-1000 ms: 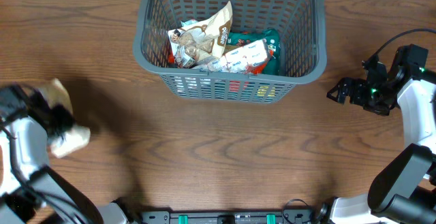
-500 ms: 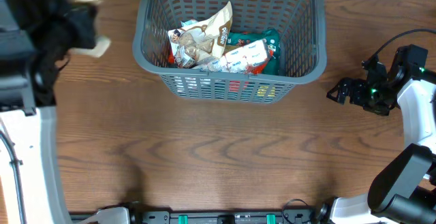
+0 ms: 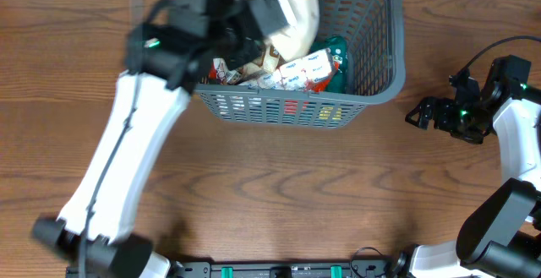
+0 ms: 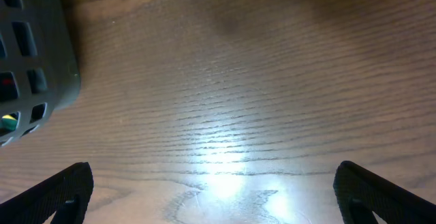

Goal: Pack container

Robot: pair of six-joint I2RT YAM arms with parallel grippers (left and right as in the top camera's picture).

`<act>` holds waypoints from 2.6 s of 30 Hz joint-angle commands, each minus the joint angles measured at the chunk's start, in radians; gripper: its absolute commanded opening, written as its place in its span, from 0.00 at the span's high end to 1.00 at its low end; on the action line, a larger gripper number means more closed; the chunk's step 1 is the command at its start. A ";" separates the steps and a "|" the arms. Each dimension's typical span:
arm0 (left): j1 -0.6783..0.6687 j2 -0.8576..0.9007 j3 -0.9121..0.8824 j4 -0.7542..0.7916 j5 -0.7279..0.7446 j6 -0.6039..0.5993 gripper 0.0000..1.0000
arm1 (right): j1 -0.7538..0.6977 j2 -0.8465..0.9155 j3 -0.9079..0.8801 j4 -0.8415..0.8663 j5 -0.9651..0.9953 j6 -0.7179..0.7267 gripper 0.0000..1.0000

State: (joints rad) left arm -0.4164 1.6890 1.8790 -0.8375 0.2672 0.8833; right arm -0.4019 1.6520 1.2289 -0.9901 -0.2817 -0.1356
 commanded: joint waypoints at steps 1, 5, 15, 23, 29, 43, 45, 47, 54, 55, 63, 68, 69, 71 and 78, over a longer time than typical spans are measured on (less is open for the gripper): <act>-0.014 0.097 0.006 0.001 0.009 0.187 0.94 | 0.004 -0.015 -0.001 -0.010 -0.015 -0.011 0.01; -0.014 0.219 0.006 -0.029 0.009 0.185 0.94 | 0.004 -0.015 -0.001 -0.019 -0.014 -0.011 0.01; -0.014 0.281 0.008 -0.082 -0.024 0.118 0.30 | 0.004 -0.015 -0.001 0.013 -0.014 -0.011 0.01; 0.027 0.114 0.040 -0.040 -0.100 -0.195 0.12 | 0.030 -0.024 0.014 0.189 0.118 -0.011 0.01; 0.151 -0.023 0.039 -0.044 -0.100 -0.414 0.12 | 0.096 -0.064 0.092 0.274 0.211 -0.012 0.01; 0.417 -0.304 -0.018 -0.333 -0.100 -0.509 0.12 | 0.205 -0.340 0.203 0.203 0.259 -0.018 0.01; 0.420 -0.350 -0.061 -0.330 -0.100 -0.509 0.11 | 0.206 -0.387 0.203 0.156 0.283 -0.019 0.01; 0.420 -0.411 -0.121 -0.319 -0.100 -0.524 0.11 | 0.205 -0.435 0.201 0.108 0.307 -0.018 0.01; 0.420 -0.669 -0.412 -0.220 -0.100 -0.565 0.10 | 0.206 -0.594 0.152 -0.030 0.310 0.047 0.01; 0.420 -0.713 -0.463 -0.205 -0.100 -0.565 0.11 | 0.207 -0.620 0.131 -0.045 0.308 0.054 0.01; 0.420 -1.021 -0.813 -0.101 -0.116 -0.624 0.10 | 0.208 -0.904 -0.172 -0.056 0.270 0.047 0.01; 0.420 -1.151 -0.959 -0.027 -0.175 -0.624 0.01 | 0.207 -1.070 -0.331 -0.018 0.293 0.026 0.01; 0.420 -1.162 -0.973 -0.022 -0.175 -0.624 0.01 | 0.207 -1.091 -0.351 -0.009 0.293 0.026 0.01; 0.420 -1.170 -0.987 -0.026 -0.175 -0.624 0.01 | 0.207 -1.119 -0.378 -0.002 0.293 0.026 0.00; 0.420 -1.165 -0.989 -0.040 -0.175 -0.624 0.01 | 0.207 -1.122 -0.388 -0.072 0.293 0.026 0.01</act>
State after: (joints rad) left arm -0.0010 0.5266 0.8917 -0.8768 0.1040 0.2653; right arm -0.2031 0.5343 0.8474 -1.0489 0.0010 -0.0978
